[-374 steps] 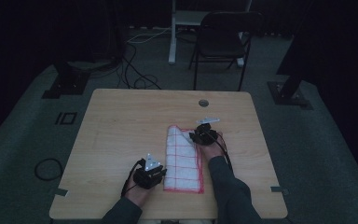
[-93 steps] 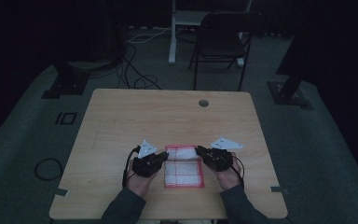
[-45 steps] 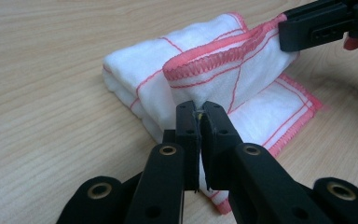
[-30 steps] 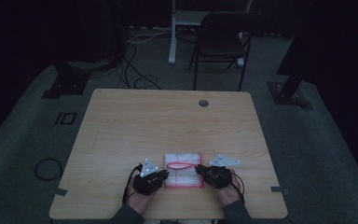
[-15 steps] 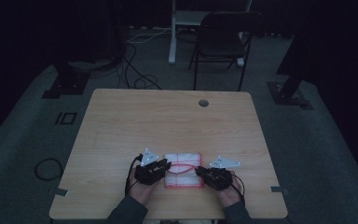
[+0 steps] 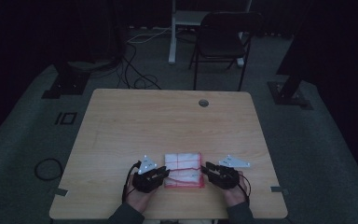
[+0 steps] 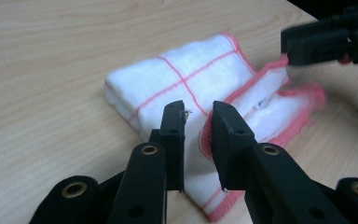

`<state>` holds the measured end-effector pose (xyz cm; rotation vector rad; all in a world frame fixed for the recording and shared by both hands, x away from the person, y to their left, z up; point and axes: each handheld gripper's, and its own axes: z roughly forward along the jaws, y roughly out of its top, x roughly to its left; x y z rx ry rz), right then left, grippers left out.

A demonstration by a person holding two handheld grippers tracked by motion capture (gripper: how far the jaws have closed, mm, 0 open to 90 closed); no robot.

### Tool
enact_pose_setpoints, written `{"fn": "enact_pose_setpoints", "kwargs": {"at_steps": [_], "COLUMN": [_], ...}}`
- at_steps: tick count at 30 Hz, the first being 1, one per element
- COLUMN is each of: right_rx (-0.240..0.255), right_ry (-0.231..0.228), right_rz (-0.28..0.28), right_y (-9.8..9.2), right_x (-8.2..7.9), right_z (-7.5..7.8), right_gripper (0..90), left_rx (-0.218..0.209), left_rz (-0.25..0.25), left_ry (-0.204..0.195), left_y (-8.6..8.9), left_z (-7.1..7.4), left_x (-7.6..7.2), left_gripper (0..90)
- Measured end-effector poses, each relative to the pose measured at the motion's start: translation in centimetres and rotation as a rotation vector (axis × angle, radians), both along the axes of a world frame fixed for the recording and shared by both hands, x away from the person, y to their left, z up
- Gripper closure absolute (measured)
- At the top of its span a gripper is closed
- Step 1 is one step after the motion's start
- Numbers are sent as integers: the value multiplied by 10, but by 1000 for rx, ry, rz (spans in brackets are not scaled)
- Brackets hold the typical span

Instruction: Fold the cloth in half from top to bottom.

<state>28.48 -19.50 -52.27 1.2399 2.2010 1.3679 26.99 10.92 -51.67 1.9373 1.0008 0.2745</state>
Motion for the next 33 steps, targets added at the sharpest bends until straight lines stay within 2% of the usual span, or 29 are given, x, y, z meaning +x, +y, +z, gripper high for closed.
{"fn": "enact_pose_setpoints", "kwargs": {"at_steps": [3, 9, 16, 24, 30, 33], "right_rx": [5, 15, 20, 19, 4, -2], "right_ry": [-2, -12, -17, -18, -19, -17], "right_rz": [-1, -14, -24, -26, -49, -56], "right_y": [-2, -3, -6, -10, -16, -19], "right_x": [1, 0, 0, 1, 3, 5], "right_z": [1, 2, 3, 3, -1, -4], "right_gripper": [672, 670, 668, 667, 667, 668], "left_rx": [3, -10, -10, 34, 42, 62], "left_rz": [-11, -5, 11, 6, 35, 51], "left_ry": [6, -2, -13, 10, 6, 4], "left_y": [2, 9, 13, 12, 19, 23], "left_z": [-5, -4, -2, -14, -18, -22], "left_x": [-8, -16, -15, -17, -15, -12], "left_gripper": [754, 751, 749, 748, 748, 748]}}
